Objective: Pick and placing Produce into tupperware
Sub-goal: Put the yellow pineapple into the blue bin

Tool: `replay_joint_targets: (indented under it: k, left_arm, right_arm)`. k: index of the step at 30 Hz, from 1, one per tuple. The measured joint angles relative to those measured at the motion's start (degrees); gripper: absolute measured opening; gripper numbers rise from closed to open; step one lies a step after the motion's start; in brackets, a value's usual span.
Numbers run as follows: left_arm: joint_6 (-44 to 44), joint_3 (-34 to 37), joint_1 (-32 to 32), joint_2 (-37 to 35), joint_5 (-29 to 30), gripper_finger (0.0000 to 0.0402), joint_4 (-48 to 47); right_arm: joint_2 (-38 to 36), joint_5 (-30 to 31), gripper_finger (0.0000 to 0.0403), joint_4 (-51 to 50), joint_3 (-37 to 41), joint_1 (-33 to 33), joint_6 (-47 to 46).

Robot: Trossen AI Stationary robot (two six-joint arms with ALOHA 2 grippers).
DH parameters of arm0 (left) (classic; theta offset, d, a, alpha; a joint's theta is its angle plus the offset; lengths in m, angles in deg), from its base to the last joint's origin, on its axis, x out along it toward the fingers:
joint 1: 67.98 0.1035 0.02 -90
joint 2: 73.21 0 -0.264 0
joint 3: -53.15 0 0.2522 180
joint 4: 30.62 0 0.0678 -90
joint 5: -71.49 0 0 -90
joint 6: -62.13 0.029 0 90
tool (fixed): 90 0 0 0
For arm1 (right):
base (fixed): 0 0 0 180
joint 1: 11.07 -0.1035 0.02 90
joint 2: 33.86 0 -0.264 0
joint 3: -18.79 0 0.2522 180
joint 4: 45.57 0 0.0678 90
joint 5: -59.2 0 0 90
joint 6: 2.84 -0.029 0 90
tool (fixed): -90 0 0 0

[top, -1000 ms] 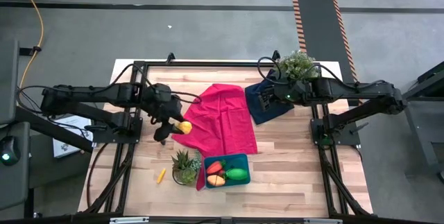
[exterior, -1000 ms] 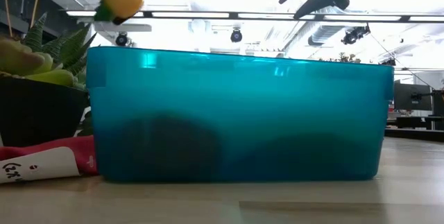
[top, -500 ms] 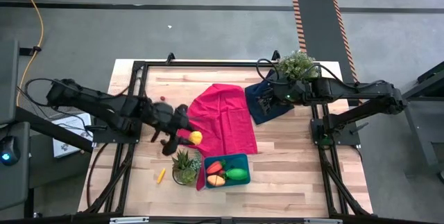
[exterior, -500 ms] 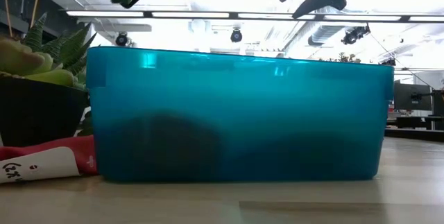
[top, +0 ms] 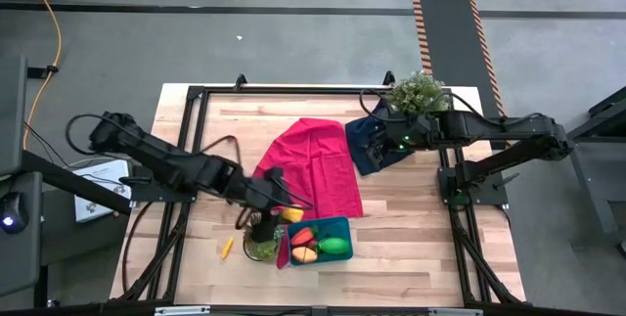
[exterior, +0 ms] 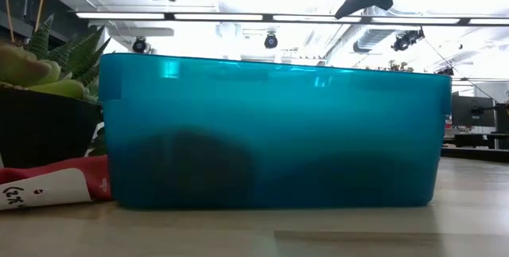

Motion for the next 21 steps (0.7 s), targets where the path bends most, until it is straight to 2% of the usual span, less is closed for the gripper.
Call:
replay_joint_targets:
  k: [11,21]
  left_arm:
    - [-1.4,-10.2,0.0,13.7,0.6,0.0214,-5.9]
    - [-4.6,-10.7,0.0,18.8,0.5,0.0214,-6.3]
  right_arm:
    - [0.0,-0.1,0.0243,-3.4,0.0,-3.6,1.9]
    - [0.0,0.1,0.0243,-5.5,0.0,-5.5,1.4]
